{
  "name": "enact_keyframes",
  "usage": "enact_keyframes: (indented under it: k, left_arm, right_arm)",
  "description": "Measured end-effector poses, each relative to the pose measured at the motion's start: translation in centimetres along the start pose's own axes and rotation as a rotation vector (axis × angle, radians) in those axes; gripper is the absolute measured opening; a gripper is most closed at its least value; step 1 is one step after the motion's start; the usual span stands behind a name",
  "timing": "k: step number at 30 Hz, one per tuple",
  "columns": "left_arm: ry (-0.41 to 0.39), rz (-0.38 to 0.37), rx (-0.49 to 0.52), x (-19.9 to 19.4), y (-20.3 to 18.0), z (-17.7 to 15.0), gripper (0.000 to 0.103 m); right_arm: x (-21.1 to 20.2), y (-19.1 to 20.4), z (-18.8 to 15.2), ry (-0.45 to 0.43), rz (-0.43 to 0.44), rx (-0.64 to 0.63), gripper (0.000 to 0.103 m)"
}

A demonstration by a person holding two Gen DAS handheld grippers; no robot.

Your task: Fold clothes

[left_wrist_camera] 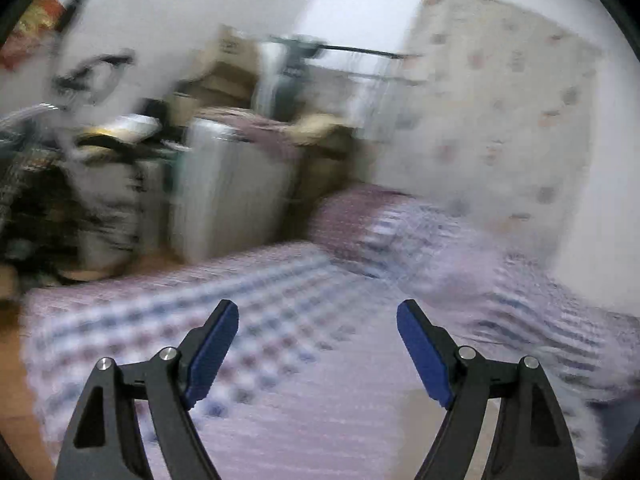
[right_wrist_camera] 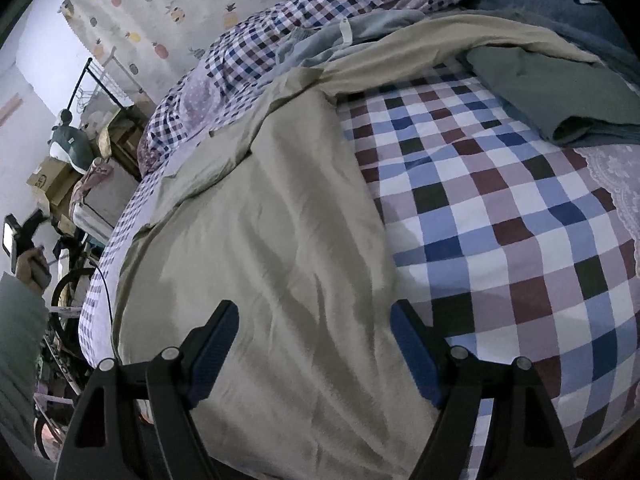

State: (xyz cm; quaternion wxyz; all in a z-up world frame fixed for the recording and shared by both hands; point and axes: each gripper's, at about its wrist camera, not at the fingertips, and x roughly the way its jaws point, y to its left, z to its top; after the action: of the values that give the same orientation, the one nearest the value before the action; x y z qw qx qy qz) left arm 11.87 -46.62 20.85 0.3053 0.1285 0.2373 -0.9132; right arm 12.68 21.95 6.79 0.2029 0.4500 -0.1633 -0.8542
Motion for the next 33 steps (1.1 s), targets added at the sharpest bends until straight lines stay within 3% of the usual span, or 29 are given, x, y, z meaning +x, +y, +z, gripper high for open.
enact_keyframes:
  k: [3,6,10,11,16,21,26,30,33]
  left_arm:
    - [0.144,-0.094,0.184,2.7,-5.6,-4.3,0.085]
    - [0.301,-0.109,0.431,5.7,-11.1,-9.8,0.085]
    - [0.347,-0.072,0.654,7.0,-14.8,-14.1,0.080]
    - [0.348,-0.072,0.667,7.0,-15.1,-14.2,0.077]
    - [0.223,-0.173,0.344,1.6,-10.2,-6.2,0.076]
    - [0.030,-0.249,0.194,-9.0,-5.9,0.4,0.079]
    - [-0.081,-0.338,0.131,-20.7,-2.4,4.1,0.085]
    - [-0.129,-0.388,0.126,-28.6,-0.2,6.2,0.088]
    - [-0.183,-0.428,0.118,-34.0,1.5,7.3,0.097]
  right_arm:
    - [0.0,0.4,0.0,-0.002,0.007,-0.018,0.082]
    - [-0.2,1.0,0.1,-0.012,0.006,-0.045,0.082]
    - [-0.2,1.2,0.1,-0.014,-0.002,-0.061,0.082]
    - [-0.2,1.2,0.1,-0.012,-0.002,-0.058,0.082]
    - [-0.5,0.8,0.4,-0.022,0.003,-0.044,0.082]
    - [-2.9,1.5,0.5,-0.087,0.060,-0.052,0.082]
    - [-8.9,4.6,1.0,-0.198,0.154,-0.112,0.082]
    - [-16.6,7.5,1.9,-0.276,0.211,-0.199,0.082]
    - [-22.8,9.1,2.3,-0.341,0.224,-0.257,0.082]
